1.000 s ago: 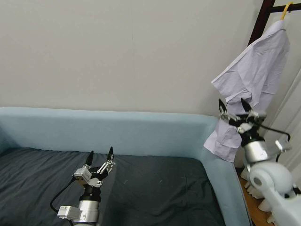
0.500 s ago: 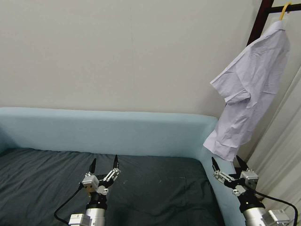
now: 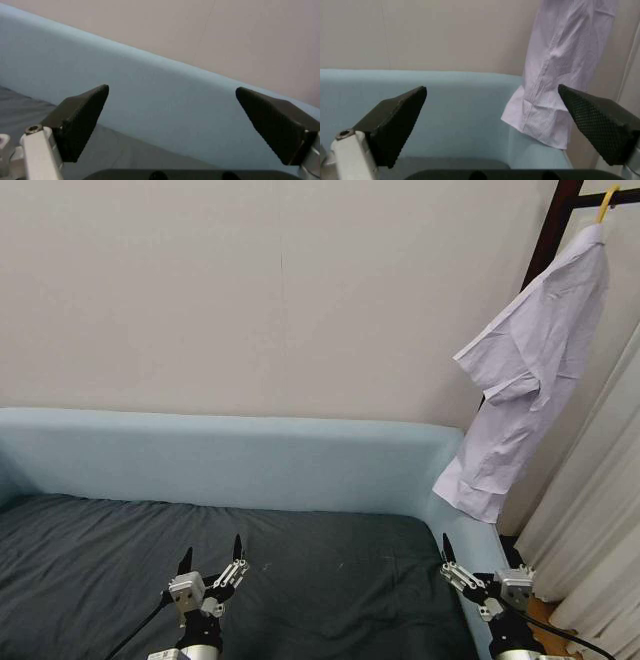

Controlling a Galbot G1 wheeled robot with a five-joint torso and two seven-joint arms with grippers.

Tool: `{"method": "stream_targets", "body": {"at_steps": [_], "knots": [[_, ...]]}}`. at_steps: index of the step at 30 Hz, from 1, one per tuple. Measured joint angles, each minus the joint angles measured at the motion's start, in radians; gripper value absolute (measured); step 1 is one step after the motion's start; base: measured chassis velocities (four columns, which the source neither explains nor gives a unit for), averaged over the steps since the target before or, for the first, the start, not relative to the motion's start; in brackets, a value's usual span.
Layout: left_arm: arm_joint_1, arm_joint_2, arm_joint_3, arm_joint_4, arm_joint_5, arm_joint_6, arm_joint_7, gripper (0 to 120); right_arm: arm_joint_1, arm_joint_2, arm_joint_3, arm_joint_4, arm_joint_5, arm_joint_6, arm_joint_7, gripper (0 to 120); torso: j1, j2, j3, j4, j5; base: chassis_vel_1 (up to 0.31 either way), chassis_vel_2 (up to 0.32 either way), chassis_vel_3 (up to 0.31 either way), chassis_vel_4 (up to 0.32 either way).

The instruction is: Pick up the clothes from the sofa and hang them on the clothes hanger.

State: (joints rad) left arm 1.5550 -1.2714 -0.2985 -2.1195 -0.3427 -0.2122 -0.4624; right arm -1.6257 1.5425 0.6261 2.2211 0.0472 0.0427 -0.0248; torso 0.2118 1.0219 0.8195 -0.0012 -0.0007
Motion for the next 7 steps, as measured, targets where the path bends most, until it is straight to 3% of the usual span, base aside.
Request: {"method": "stream_targets", "body": {"at_steps": [7], "knots": [[-0.001,0.000,0.000,0.001,-0.002,-0.001,0.002,100,0.003,-0.004,-0.001,-0.002,0.006,0.001,0.001,100,0.000,0.000,0.000,0.0000,0.0001,0.000,0.000,0.000,0.000]]}}
